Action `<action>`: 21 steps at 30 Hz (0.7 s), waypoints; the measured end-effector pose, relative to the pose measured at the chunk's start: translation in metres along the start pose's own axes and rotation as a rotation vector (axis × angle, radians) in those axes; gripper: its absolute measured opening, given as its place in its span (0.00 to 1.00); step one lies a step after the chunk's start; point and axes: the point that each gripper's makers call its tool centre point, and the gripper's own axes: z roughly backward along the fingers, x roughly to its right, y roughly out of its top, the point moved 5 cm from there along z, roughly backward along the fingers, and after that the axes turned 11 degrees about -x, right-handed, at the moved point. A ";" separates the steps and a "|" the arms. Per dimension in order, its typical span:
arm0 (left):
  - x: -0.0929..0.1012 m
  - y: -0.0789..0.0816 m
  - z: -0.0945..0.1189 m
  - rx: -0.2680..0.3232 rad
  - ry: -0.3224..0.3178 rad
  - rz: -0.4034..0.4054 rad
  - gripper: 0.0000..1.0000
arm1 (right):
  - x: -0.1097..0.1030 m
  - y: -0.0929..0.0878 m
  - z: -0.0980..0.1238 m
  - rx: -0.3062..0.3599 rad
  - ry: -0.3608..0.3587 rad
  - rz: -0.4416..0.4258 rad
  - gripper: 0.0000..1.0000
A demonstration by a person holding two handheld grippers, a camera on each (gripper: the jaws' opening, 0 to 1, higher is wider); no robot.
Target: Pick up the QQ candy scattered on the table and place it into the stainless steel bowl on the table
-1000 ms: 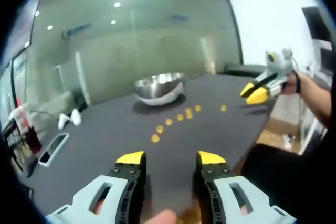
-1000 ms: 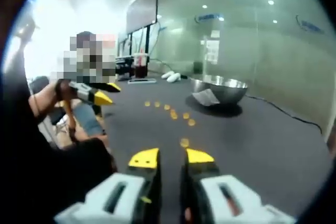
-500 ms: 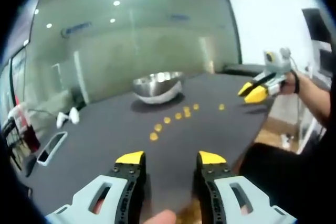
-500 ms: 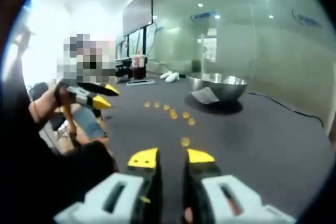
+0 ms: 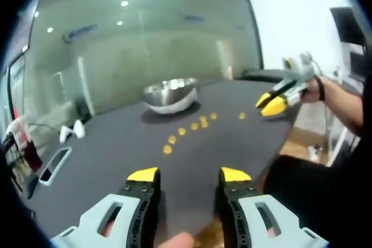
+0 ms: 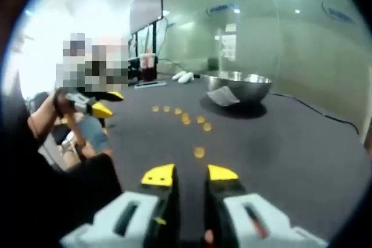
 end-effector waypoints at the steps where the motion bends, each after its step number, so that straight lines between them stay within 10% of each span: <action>1: 0.000 0.000 0.000 0.000 -0.001 -0.001 0.42 | 0.000 0.002 -0.004 0.002 -0.001 0.009 0.21; 21: -0.007 -0.009 0.006 -0.007 0.018 0.023 0.42 | 0.003 0.018 -0.047 -0.008 0.000 0.053 0.10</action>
